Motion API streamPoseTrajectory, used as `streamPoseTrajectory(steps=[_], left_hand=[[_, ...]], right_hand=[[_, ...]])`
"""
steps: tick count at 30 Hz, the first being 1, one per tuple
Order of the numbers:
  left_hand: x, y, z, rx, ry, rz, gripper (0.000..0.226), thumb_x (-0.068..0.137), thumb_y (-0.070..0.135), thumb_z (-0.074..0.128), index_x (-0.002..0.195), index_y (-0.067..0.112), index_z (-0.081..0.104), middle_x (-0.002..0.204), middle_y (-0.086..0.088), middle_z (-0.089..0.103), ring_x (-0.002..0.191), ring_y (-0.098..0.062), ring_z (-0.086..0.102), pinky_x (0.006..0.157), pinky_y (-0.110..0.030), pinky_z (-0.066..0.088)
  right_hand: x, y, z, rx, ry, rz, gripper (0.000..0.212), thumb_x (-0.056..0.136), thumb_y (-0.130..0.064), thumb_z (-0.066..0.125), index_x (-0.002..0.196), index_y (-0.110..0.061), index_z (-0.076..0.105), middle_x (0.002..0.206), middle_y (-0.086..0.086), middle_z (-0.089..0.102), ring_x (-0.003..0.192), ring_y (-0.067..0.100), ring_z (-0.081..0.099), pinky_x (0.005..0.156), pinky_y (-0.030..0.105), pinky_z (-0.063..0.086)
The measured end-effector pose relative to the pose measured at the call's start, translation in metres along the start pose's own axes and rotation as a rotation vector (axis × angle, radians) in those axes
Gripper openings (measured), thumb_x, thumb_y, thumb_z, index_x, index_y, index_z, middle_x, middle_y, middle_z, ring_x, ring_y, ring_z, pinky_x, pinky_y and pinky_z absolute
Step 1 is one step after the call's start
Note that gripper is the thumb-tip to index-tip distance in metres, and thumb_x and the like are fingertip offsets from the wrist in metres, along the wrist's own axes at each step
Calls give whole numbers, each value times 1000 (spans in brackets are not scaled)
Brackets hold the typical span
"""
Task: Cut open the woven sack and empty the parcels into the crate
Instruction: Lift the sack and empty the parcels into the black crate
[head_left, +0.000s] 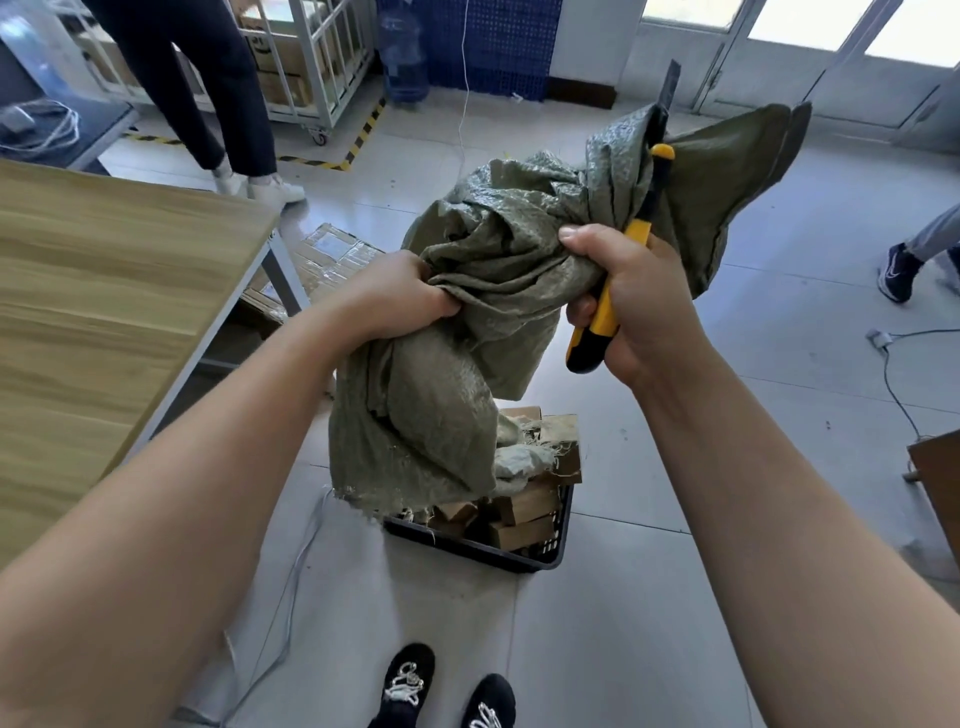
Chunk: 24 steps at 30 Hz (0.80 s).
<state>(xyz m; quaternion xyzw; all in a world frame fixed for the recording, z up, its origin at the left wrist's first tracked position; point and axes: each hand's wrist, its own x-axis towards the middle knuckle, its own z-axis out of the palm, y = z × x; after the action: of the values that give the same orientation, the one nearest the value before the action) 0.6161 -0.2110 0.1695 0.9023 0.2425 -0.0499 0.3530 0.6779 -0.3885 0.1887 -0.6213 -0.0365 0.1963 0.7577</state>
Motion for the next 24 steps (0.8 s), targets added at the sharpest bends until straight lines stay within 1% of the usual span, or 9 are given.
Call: streamPoseTrajectory(steps=[5,10,14,16,19,21,22,23,24], left_hand=[[2,-4,-10,47,-46,-10,21,80,27,60,96,15,66,100,-9,64,91,-24,57,79,-32,46],[5,-11,-12,27,17,53,20,83,30,58,92,16,68,98,-8,66,94,-24,59,76,-30,44],[10,-24,-7,23,78,106,21,83,33,58,89,16,69,101,-8,69,99,-26,60,82,-34,48],[12,-33,-6,-4,55,118,26,80,36,61,94,16,70,102,-7,70,100,-25,61,89,-40,51],[11,-41,-12,-11,-119,111,42,67,49,75,102,27,69,108,4,69,104,-18,61,97,-40,48],[12,-50,-19,51,-351,67,50,56,56,82,97,32,65,109,10,67,105,-13,60,102,-37,44],[10,-52,-24,67,-476,54,53,52,58,83,96,34,64,110,12,67,106,-11,60,104,-36,42],[11,-59,-29,61,-551,37,58,50,61,82,98,34,64,113,12,66,109,-9,59,105,-35,41],[12,-63,-34,12,-577,27,64,52,63,80,105,33,62,119,11,64,112,-9,56,106,-36,39]], right_hand=[[0,3,8,-5,12,14,13,82,-6,65,70,-9,61,60,1,50,46,11,42,38,20,31],[-1,4,14,2,18,8,14,84,-5,64,71,-9,61,58,-1,53,45,8,46,38,19,33],[-1,5,19,-20,15,-21,10,82,-7,66,73,-8,62,56,-2,54,44,9,48,38,19,33],[-1,6,20,-59,-11,-46,12,74,-14,69,76,-5,61,60,1,53,47,12,47,39,20,33],[-2,5,23,-164,-67,-89,24,69,-20,70,82,-2,60,60,4,52,48,16,45,41,22,36],[-3,3,24,-195,-117,-105,29,68,-22,72,83,1,63,63,5,58,53,18,53,48,25,43],[-5,2,24,-207,-154,-114,28,70,-22,73,85,0,65,65,4,62,55,17,57,50,25,45],[-7,-1,24,-243,-202,-128,22,74,-21,73,84,-3,65,63,-1,63,53,12,58,49,24,45],[-10,-3,24,-297,-257,-144,13,79,-19,73,82,-9,65,59,-7,63,49,7,56,45,21,42]])
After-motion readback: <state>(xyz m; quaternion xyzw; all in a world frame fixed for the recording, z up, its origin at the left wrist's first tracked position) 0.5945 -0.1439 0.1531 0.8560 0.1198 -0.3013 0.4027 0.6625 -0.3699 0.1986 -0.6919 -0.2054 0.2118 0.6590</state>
